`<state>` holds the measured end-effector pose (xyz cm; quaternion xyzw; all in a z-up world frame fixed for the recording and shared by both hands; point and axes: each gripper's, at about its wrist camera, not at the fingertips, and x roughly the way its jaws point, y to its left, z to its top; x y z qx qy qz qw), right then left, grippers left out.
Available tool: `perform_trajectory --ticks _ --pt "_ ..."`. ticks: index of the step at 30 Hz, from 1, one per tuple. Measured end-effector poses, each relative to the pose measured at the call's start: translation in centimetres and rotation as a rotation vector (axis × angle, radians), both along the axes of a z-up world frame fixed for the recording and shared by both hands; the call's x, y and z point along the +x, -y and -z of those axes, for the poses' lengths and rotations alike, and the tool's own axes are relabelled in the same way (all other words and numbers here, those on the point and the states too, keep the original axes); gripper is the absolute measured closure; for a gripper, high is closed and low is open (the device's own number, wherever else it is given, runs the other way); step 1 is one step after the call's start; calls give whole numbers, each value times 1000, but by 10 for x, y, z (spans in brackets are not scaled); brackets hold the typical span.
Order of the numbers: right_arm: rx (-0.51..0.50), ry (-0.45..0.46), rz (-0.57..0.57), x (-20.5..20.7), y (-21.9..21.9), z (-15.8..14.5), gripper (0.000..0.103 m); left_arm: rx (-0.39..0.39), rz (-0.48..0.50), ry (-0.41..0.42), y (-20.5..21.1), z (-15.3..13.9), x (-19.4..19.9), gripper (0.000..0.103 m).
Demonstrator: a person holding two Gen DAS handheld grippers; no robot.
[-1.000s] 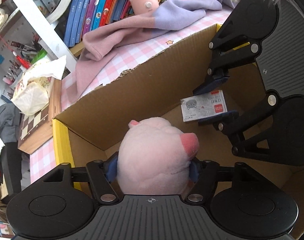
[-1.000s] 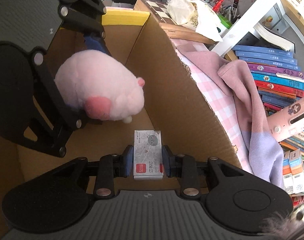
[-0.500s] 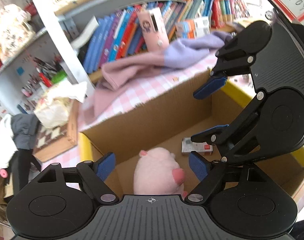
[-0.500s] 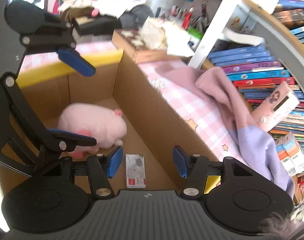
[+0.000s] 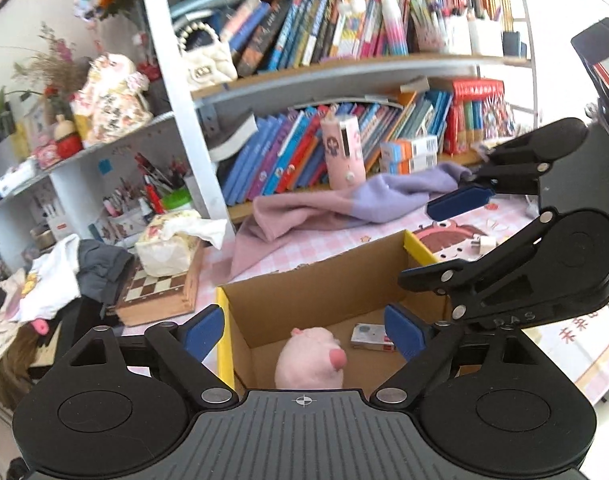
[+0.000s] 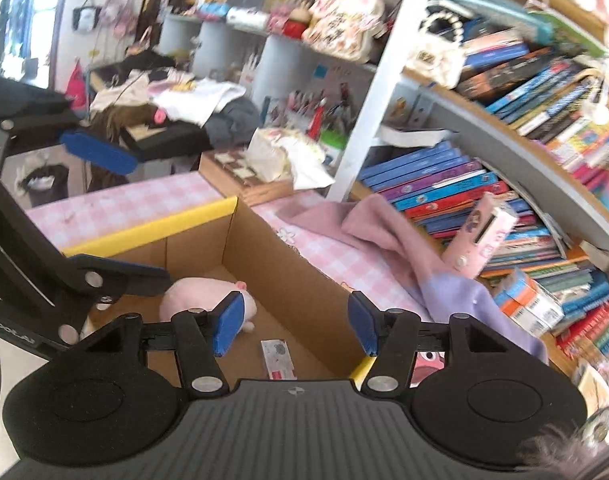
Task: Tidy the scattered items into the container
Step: 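Withdraw both tools from the box toward the remaining items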
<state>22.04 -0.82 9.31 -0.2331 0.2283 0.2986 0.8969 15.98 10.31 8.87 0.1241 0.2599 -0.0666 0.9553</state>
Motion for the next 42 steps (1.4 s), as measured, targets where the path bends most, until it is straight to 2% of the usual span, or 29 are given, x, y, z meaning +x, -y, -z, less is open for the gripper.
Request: perform_trajectory --ticks 6,14,19,27,32,42 --pt "78 17 97 -52 23 -6 38 -57 -84 15 2 7 -51 12" --pt "116 2 179 -117 42 8 32 -124 -131 -8 3 20 -108 12" --pt "127 -4 212 -150 46 23 25 -114 -181 -11 5 32 -135 11" --pt "128 -40 254 -186 37 47 24 -139 -226 -79 -2 50 -159 11" --pt "106 -40 256 -203 35 56 23 -123 -232 -95 -4 58 -171 11" --pt "56 -49 255 -222 37 66 19 -117 -175 -147 3 70 -182 7"
